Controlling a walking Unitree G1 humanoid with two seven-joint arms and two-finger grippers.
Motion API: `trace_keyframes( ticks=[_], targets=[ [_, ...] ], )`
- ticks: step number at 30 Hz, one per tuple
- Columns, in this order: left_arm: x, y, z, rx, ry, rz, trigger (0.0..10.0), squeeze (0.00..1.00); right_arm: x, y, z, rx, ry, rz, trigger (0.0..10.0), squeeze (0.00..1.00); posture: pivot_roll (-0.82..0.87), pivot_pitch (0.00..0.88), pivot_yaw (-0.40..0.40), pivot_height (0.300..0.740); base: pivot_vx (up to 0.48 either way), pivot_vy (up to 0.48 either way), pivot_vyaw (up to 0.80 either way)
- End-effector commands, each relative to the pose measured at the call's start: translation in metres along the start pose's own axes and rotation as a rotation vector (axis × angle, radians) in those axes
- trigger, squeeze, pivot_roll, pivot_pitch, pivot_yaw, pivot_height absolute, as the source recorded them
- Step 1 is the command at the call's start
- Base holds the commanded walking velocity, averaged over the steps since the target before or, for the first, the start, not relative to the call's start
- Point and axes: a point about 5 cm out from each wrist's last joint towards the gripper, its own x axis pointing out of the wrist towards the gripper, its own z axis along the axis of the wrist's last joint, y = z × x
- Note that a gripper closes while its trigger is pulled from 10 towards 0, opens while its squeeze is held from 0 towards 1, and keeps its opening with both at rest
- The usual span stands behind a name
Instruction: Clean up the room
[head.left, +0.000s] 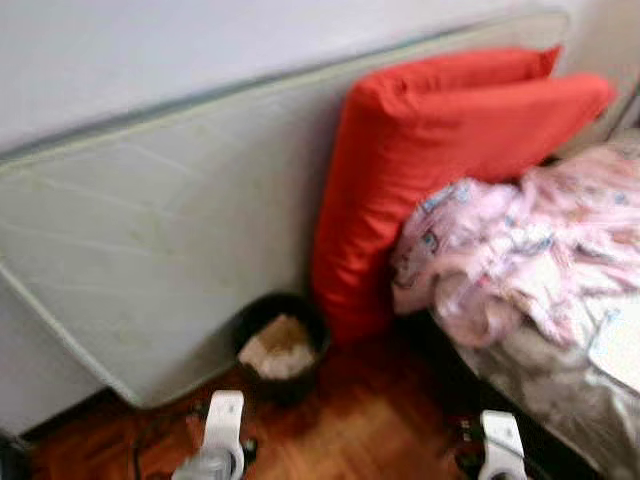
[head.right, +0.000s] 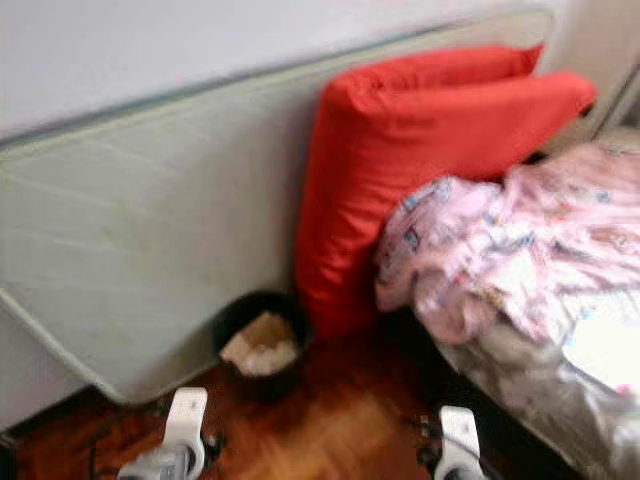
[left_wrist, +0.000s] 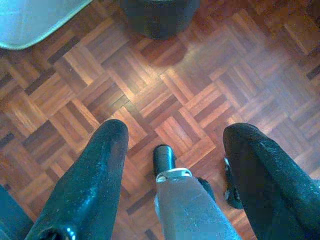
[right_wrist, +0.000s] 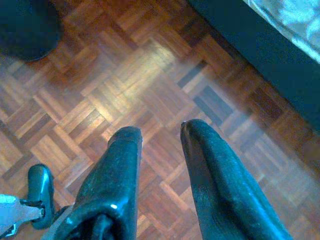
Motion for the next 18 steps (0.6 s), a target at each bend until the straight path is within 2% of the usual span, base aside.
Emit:
trace_keyframes(
  ticks=[1,18],
  targets=[
    [-0.0003,0.0022,-0.0032,-0.001,0.008,0.008,10.0,0.0,0.0001,0.0016,-0.0028,-0.003,0.012,0.004,10.0,0.0,0.05,0.0,-0.024,0.74,0.0,0.0,-0.79],
    [-0.0005,0.0024,-0.0042,-0.008,0.008,0.008,10.0,0.0,0.0,0.0016,-0.0042,-0.005,0.016,0.003,10.0,0.0,0.05,0.0,-0.026,0.74,0.0,0.0,-0.79]
  ],
)
